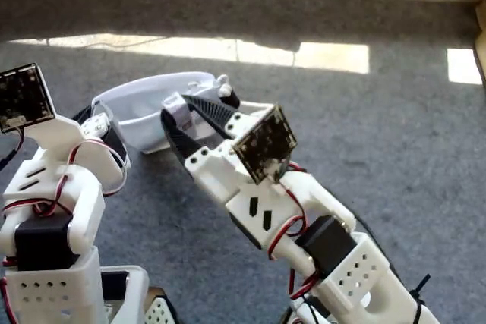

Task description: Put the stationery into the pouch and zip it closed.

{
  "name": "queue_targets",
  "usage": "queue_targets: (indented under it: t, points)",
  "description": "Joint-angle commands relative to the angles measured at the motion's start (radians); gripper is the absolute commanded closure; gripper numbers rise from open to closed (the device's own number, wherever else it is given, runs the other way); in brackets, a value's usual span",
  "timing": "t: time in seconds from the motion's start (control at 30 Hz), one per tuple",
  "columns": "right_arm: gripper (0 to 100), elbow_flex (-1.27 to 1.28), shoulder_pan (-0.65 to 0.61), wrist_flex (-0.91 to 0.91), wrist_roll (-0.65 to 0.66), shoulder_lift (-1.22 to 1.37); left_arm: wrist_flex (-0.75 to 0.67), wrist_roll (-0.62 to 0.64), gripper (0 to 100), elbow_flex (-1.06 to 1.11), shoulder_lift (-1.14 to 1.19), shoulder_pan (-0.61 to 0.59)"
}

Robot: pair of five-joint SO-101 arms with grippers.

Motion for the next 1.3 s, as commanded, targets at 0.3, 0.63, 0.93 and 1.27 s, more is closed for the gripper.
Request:
queue_targets:
  t: [0.3, 0.63, 0.93, 1.27]
  points:
    - [99.3, 0.024, -0.028, -0.426, -0.008, 0.031, 0.005, -0.005, 99, 0.005, 0.002, 0.016]
    - [99.3, 0.036, -0.027, -0.587, -0.012, 0.243, 0.0, -0.005, 99, 0.016, 0.002, 0.016]
    - [99.3, 0.082, -0.025, -0.59, -0.012, 0.285, 0.002, -0.005, 99, 0.016, 0.002, 0.016]
    - [98.8, 0.093, -0.007, -0.585, -0.012, 0.286, 0.005, -0.005, 99, 0.016, 0.002, 0.016]
